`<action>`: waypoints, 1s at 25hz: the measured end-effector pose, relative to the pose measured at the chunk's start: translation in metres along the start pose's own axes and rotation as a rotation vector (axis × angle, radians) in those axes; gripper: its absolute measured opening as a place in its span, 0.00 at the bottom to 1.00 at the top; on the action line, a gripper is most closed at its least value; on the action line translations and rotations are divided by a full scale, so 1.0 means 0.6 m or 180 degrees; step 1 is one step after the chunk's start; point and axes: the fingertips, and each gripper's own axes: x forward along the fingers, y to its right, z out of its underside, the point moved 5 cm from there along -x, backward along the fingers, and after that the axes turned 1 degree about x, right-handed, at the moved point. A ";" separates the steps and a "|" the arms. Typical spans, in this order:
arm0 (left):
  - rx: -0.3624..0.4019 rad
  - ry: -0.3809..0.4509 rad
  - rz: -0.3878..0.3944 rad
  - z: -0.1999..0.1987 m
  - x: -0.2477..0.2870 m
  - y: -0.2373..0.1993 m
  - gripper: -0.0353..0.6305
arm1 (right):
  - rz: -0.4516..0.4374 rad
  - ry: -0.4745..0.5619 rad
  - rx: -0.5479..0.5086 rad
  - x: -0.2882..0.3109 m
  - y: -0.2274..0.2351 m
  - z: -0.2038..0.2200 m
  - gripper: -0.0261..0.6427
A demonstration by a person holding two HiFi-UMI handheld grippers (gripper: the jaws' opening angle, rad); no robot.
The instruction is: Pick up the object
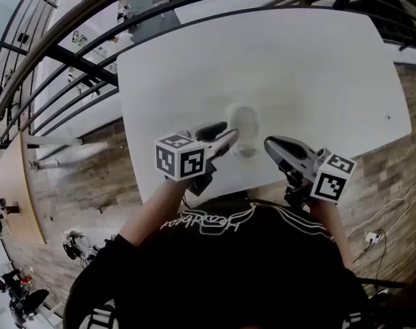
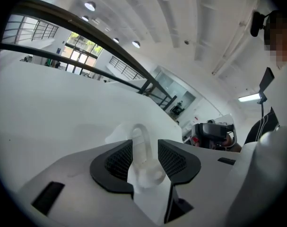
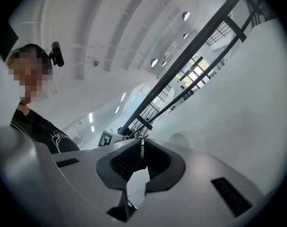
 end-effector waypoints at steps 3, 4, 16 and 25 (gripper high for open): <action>-0.0069 -0.0127 -0.0066 0.004 0.014 -0.036 0.29 | 0.0035 0.0020 0.0052 0.017 0.015 -0.004 0.08; -0.0085 -0.0158 -0.0079 0.007 0.018 -0.042 0.29 | 0.0040 0.0024 0.0061 0.019 0.017 -0.004 0.08; -0.0271 -0.0381 0.0008 0.033 0.049 -0.075 0.29 | 0.0104 0.0071 0.0148 0.028 0.043 0.005 0.08; -0.0383 -0.0415 0.0086 0.043 0.060 -0.079 0.25 | 0.0153 0.0120 0.0177 0.022 0.050 0.012 0.08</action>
